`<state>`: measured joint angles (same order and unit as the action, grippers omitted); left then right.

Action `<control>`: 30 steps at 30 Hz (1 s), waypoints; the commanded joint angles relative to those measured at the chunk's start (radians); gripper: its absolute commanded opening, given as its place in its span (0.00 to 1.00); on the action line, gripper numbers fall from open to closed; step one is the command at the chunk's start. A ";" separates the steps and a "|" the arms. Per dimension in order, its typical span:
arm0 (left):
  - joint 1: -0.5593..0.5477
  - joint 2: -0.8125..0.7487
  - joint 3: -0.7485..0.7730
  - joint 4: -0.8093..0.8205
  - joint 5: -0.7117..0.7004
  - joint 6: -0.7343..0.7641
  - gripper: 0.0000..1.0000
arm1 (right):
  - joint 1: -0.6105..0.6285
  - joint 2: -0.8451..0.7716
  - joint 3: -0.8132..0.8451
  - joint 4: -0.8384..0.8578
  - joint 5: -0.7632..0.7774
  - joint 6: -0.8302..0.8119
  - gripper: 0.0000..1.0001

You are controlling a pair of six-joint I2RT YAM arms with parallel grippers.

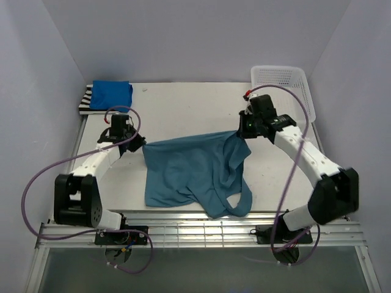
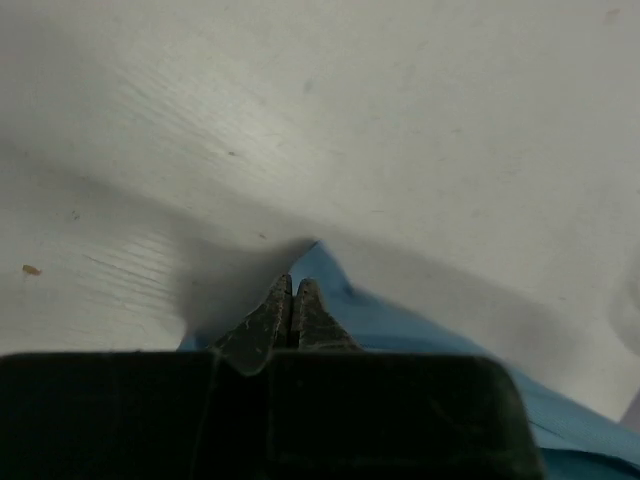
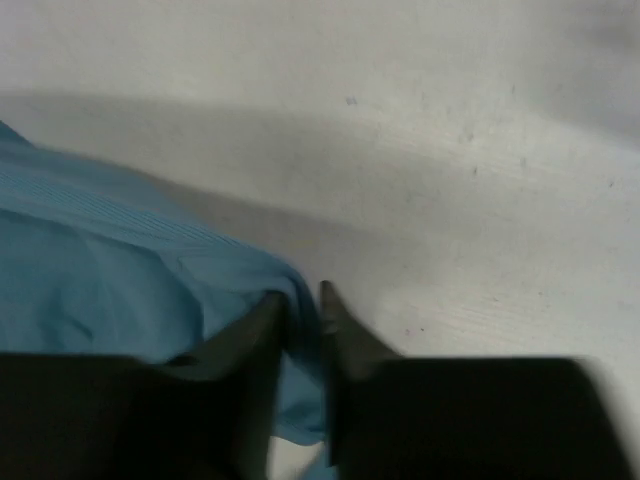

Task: Fold and stack the tank tops
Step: Flatten the tank top out

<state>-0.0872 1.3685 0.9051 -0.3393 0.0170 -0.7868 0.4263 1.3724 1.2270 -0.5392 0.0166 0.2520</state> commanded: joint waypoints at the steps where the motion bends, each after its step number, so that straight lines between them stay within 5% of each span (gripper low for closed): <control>1: 0.007 0.113 -0.014 0.138 -0.019 -0.020 0.00 | -0.041 0.180 0.064 0.055 -0.153 -0.048 0.40; 3: 0.007 0.241 0.041 0.164 -0.019 0.015 0.00 | -0.043 0.291 0.183 0.015 -0.193 -0.071 0.60; 6: 0.007 0.323 0.101 0.154 -0.029 0.037 0.00 | -0.040 0.312 0.247 -0.042 -0.166 -0.071 0.73; 10: 0.006 0.323 0.089 0.175 -0.019 0.043 0.00 | -0.040 0.216 0.107 -0.021 -0.135 -0.043 0.97; 18: 0.007 0.317 0.087 0.166 -0.019 0.052 0.00 | -0.038 0.096 -0.164 0.033 -0.113 0.010 0.97; 27: 0.006 0.291 0.094 0.151 -0.025 0.064 0.00 | -0.038 0.272 -0.124 0.057 -0.060 0.001 0.76; 30: 0.006 0.278 0.098 0.144 -0.025 0.064 0.00 | -0.040 0.290 -0.119 0.102 -0.043 -0.002 0.26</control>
<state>-0.0864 1.7142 0.9714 -0.1909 0.0067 -0.7341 0.3862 1.6573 1.0626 -0.4999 -0.0578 0.2424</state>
